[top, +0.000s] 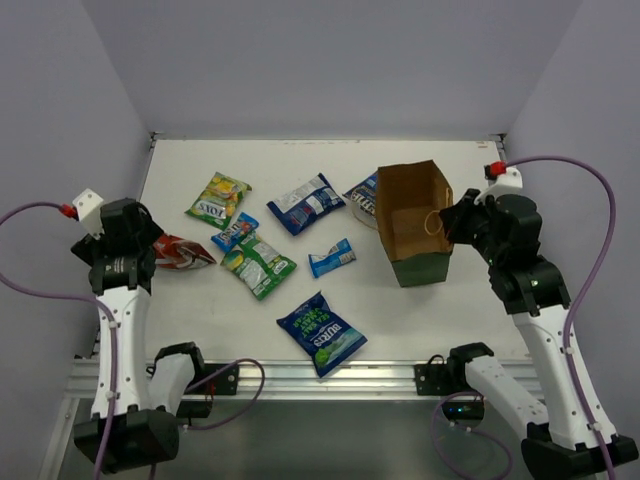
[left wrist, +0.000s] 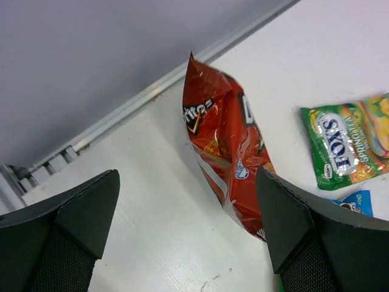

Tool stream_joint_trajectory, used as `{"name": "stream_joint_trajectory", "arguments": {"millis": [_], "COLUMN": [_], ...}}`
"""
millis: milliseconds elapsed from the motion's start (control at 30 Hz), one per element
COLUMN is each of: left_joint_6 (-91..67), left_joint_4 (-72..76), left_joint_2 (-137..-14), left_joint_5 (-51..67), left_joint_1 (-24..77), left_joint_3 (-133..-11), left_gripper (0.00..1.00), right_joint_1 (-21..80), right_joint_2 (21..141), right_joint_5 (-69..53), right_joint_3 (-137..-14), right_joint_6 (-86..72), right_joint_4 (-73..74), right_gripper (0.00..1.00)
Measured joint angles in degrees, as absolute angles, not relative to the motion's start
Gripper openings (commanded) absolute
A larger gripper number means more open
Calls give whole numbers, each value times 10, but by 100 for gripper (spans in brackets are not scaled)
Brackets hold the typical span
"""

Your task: Take the snacks out of the paper bag

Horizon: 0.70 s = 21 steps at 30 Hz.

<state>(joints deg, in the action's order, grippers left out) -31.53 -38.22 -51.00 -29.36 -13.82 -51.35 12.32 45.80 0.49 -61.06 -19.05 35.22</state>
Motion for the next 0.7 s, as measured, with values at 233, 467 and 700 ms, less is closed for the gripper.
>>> {"name": "stream_joint_trajectory", "arguments": {"millis": [233, 467, 700], "left_joint_6": [-237, -185, -168], "left_joint_4": [-423, -426, -426], "left_joint_2": [-468, -468, -489], "left_joint_5": [-349, -284, -197], "left_joint_1": [-39, 37, 91], "left_joint_3": [-656, -725, -757], "left_gripper": [100, 100, 100], "right_joint_1": [96, 23, -72], "right_joint_2": [489, 501, 557], "right_joint_5": [65, 70, 3], "right_joint_3": [-652, -637, -608], "right_joint_6": [-218, -249, -294], "right_joint_4": [359, 317, 247], "right_gripper": [0, 0, 0]}}
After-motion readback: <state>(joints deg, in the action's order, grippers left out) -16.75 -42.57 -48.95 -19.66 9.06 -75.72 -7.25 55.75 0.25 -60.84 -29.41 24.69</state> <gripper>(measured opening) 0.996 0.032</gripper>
